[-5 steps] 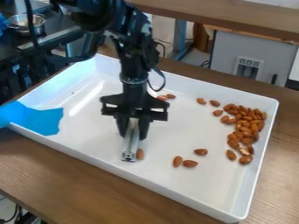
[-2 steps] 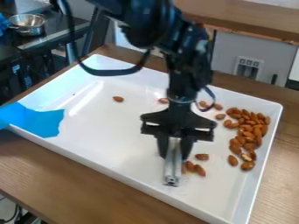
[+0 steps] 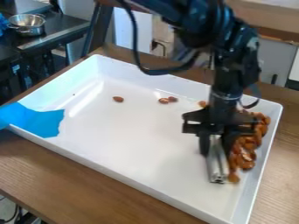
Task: Sweep into pile
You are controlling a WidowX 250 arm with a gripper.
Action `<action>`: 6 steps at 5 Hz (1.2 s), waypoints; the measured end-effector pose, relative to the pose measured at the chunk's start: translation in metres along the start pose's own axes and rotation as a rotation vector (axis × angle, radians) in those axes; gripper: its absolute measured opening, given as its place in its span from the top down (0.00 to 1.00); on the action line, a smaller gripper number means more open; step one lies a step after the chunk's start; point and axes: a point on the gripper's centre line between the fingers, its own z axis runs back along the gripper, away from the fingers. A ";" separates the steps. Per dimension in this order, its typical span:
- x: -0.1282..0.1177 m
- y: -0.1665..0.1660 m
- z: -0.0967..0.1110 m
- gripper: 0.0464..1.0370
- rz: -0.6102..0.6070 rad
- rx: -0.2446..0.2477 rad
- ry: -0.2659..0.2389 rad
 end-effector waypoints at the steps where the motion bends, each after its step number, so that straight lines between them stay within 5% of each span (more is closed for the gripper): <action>1: 0.008 -0.012 0.001 0.66 0.022 -0.002 0.017; 2: 0.011 -0.004 0.010 0.66 0.022 -0.021 0.054; 4: 0.045 0.078 0.097 0.66 0.110 -0.150 0.066; 5: 0.061 0.116 0.115 0.66 0.073 -0.137 0.074; 6: 0.078 0.161 0.113 0.66 0.075 -0.066 0.036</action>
